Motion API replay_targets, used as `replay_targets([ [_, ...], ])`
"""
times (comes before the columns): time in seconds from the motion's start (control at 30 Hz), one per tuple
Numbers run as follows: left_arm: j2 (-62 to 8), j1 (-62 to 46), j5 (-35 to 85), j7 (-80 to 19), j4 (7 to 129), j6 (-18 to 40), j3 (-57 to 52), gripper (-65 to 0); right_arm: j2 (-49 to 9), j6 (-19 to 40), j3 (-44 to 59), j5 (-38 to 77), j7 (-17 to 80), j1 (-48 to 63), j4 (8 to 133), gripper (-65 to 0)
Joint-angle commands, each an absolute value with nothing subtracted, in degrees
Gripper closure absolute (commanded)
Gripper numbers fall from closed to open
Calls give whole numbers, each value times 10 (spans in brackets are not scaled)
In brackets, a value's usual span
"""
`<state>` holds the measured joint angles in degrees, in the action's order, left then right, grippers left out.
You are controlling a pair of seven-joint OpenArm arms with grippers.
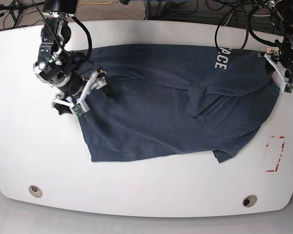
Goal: Fold the T-shirt properly
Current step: 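Grasp the folded edge corners with both grippers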
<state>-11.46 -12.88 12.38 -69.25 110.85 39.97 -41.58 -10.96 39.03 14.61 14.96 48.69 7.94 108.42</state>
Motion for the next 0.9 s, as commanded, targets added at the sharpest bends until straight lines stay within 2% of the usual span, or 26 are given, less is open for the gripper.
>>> replay_targets([
  [0.0,-132,-123,116,-685,1116,400,-417,-339,-117,393,205,150,495,107,1124,-575],
  [0.33,-134,-127,87,-634,1107,400,-387,-339,-116,395,320,147,511,174,1127,-575],
  [0.53,-121,-124,87,-631,1082,400,-375,-339,-113,395,323,149,511,194,1122,-575],
  [0.87,-119,-127,87,-614,1025,400,-376,-339,-93,395,321,151,511,192,1048,-575],
])
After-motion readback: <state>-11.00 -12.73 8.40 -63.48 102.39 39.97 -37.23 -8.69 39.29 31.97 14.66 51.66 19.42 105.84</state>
